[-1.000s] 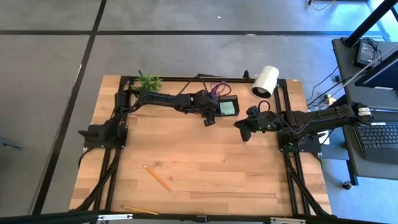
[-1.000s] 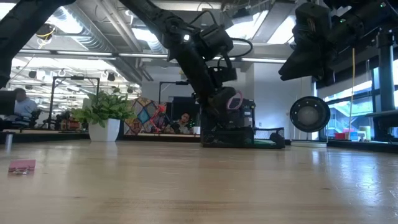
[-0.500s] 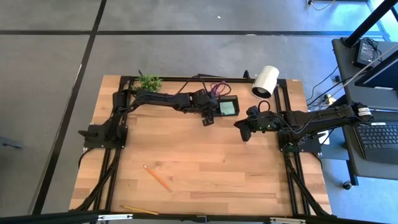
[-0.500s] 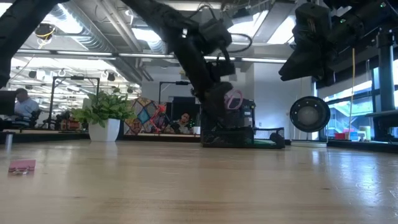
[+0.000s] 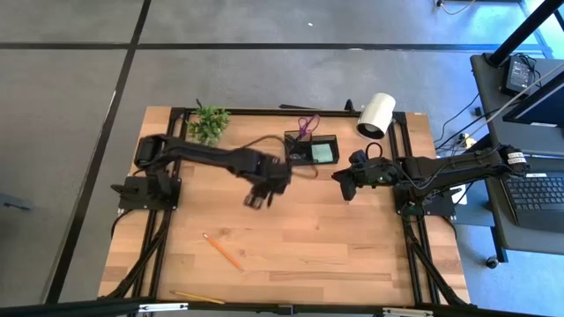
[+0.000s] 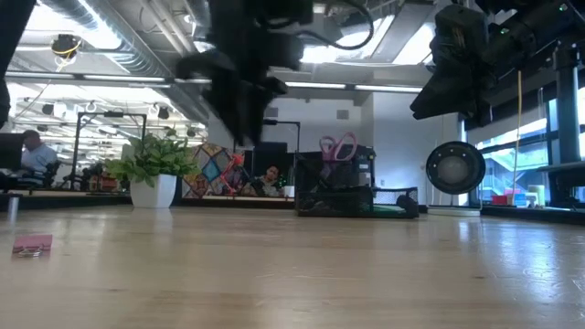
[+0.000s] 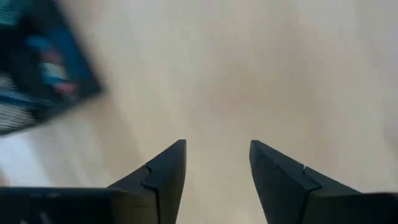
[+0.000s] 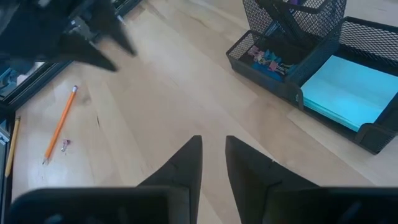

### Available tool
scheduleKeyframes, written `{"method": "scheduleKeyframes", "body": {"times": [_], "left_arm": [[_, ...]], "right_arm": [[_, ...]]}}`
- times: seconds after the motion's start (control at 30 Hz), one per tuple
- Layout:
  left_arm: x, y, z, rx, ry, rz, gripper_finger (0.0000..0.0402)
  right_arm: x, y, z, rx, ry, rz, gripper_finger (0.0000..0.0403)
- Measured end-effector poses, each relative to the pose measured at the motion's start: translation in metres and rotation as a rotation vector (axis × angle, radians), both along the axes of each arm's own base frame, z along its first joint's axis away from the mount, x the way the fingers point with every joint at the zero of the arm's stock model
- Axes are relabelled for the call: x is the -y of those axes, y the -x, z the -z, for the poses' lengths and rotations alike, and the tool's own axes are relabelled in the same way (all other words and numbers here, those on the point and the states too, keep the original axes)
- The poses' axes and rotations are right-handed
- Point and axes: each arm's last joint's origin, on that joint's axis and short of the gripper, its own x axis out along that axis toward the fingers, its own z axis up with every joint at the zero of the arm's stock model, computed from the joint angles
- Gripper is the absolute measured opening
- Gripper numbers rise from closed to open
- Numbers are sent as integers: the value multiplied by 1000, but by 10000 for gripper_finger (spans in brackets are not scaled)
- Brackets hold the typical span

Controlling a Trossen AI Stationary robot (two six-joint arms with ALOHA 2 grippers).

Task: Pick and place office supplies into organizer
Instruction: Put the pink binder clip into the black desk organizer

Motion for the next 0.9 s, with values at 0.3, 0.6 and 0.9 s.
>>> {"method": "scheduleKeyframes", "body": {"times": [0.3,0.6,0.9], "left_arm": [[81,26,4,-125,118,235,169],[128,38,14,-84,135,287,166],[162,51,15,-79,144,341,166]], "right_arm": [[0,0,0,0,2,-1,76],[0,0,0,-5,21,-15,76],[0,0,0,0,2,-1,76]]}}
